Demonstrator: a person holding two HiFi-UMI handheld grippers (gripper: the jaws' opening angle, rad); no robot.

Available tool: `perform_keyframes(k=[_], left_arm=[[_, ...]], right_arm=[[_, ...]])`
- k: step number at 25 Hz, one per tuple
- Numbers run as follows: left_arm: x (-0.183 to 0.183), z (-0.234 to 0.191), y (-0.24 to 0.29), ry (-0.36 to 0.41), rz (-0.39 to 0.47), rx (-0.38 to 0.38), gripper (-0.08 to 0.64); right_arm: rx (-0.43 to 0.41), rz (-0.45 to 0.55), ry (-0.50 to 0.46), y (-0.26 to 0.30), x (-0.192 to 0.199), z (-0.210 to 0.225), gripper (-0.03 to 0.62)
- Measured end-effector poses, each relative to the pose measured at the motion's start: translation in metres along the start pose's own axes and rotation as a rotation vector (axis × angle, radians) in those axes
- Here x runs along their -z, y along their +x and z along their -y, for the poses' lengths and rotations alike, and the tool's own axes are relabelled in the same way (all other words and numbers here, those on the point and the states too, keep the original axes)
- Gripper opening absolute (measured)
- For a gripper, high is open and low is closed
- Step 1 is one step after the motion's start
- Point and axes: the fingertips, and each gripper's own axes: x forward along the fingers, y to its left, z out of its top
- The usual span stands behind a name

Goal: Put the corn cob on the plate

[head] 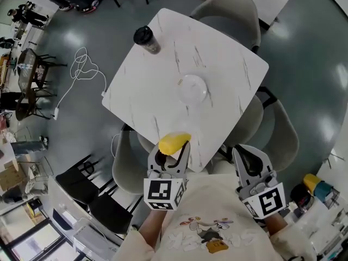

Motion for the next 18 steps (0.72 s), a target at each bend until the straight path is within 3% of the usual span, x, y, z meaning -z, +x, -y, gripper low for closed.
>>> perform_keyframes(k=[8, 18], left_arm=[[-0.002, 0.0, 0.024, -0.005, -0.021, 0.005, 0.244], [0.011, -0.003, 0.049, -0.012, -0.065, -0.002, 0.242]], right_arm=[[-0.093, -0.065, 0.039, 0.028, 0.015, 0.002, 0.005], [-0.107, -0.125, -0.021, 0.055, 0.045, 0.033, 0.005]])
